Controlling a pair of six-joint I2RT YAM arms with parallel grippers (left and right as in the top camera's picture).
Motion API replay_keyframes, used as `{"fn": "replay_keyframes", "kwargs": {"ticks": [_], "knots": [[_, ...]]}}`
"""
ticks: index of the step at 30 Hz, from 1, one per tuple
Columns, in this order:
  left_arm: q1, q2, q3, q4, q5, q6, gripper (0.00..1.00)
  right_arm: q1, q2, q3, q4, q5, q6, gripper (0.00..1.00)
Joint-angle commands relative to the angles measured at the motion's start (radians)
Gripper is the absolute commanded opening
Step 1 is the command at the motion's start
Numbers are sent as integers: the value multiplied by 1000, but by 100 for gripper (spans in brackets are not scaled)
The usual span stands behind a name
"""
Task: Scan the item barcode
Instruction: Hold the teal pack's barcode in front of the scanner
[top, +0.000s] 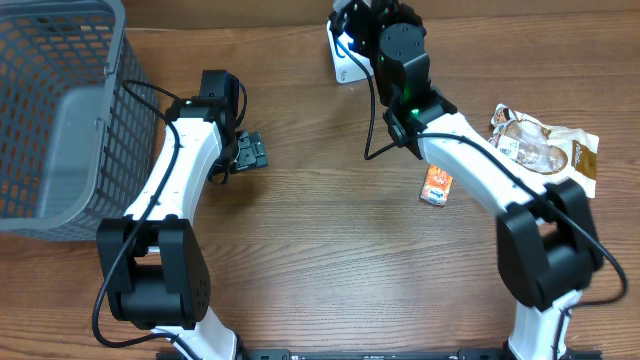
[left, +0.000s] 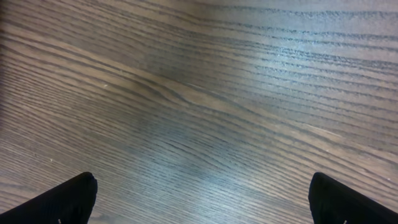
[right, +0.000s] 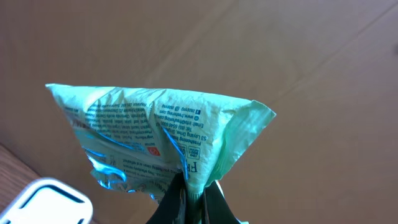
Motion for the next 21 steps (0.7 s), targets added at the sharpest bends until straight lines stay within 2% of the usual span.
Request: {"fn": "replay_keyframes", "kwargs": {"ticks": [1,8,14,21], "knots": [[-2,-15,-1,0,-13,12,100,-23,63,35,49,26,-4,3],[-2,-15,-1,0,-13,12,100,-26,204,36,259,56,-31,4],[-2,-15,-1,0,-13,12,100,-24,285,36,318,77,-182,4],[-2,-15,-1,0,-13,12,100,-23,308,36,403,83,-220,4]]}}
